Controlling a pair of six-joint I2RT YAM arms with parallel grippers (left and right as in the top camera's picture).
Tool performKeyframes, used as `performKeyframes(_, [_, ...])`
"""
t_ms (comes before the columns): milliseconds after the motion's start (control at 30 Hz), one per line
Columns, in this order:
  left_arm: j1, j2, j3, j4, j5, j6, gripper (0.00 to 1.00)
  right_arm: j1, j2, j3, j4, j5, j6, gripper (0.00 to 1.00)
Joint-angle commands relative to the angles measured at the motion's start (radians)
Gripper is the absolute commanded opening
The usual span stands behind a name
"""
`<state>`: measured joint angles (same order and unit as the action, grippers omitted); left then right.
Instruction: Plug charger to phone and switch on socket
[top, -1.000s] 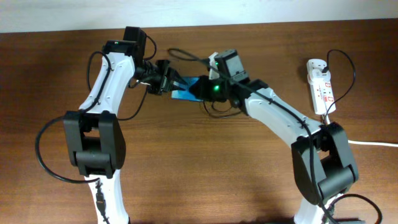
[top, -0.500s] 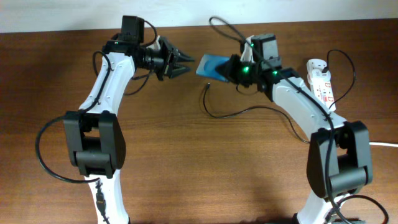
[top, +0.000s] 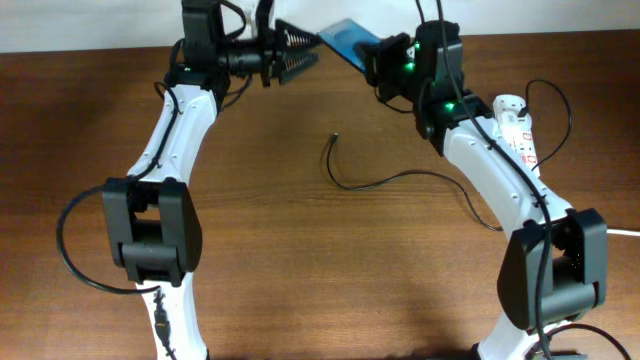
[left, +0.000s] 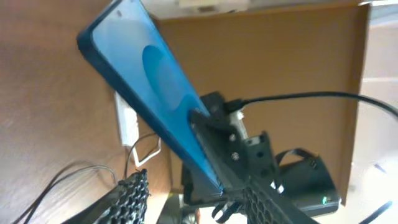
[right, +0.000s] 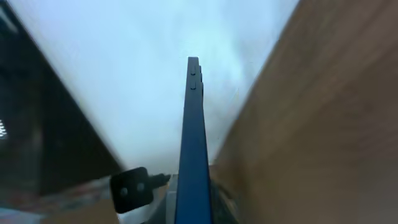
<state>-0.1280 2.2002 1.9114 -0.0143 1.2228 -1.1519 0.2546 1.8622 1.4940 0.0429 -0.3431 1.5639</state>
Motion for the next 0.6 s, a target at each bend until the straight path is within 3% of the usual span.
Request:
performKeyframes(0, [-0.001, -0.007, 0.008, 0.080, -0.064, -0.159, 0.57, 0.055, -0.035, 0.027, 0.102, 0.050, 0.156, 0.04])
performKeyframes(233, [-0.009, -0.007, 0.008, 0.084, -0.157, -0.175, 0.54, 0.108, -0.035, 0.027, 0.154, 0.112, 0.173, 0.04])
performKeyframes(400, [-0.009, -0.007, 0.008, 0.085, -0.208, -0.288, 0.53, 0.146, -0.034, 0.026, 0.117, 0.156, 0.172, 0.04])
performKeyframes(567, [-0.010, -0.007, 0.008, 0.084, -0.245, -0.296, 0.40, 0.164, -0.032, 0.026, 0.075, 0.173, 0.169, 0.04])
